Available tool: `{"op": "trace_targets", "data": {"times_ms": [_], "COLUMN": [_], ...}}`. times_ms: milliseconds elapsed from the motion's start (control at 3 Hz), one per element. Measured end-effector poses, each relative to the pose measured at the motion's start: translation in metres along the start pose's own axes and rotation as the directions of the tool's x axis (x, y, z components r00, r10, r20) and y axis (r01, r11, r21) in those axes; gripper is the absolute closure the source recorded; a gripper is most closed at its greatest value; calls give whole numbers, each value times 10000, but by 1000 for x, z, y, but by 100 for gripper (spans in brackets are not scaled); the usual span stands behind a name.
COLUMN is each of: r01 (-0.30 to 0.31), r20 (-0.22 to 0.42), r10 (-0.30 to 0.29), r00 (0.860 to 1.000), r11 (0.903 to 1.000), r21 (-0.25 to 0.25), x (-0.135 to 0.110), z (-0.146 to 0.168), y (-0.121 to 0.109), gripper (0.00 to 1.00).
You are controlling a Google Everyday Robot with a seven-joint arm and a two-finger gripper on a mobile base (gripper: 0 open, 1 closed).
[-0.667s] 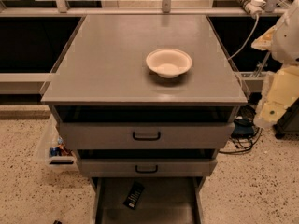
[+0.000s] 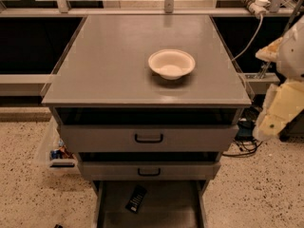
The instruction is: Pick rxbar chocolate from bottom drawer and place on counter
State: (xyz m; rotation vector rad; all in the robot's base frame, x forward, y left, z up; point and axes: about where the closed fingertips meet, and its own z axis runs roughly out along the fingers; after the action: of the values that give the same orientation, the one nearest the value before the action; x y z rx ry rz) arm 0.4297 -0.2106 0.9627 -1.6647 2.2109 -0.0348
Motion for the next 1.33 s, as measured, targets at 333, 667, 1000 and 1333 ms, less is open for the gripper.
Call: {"op": "trace_targets", "data": {"times_ms": [333, 667, 1000, 1333], "r01": [-890, -1644, -2323, -2359], "r20": [1353, 2751, 3261, 3237], "r10": [909, 1859, 2925, 2943], "r00": [9866, 9433, 8990, 8992], "r11": [9958, 9814, 9494, 9493], "r21": [-197, -994, -2113, -2078], "x": [-8, -34, -43, -41], "z": [27, 80, 141, 144], "y": [40, 85, 107, 107], "gripper": [0, 0, 0, 0]}}
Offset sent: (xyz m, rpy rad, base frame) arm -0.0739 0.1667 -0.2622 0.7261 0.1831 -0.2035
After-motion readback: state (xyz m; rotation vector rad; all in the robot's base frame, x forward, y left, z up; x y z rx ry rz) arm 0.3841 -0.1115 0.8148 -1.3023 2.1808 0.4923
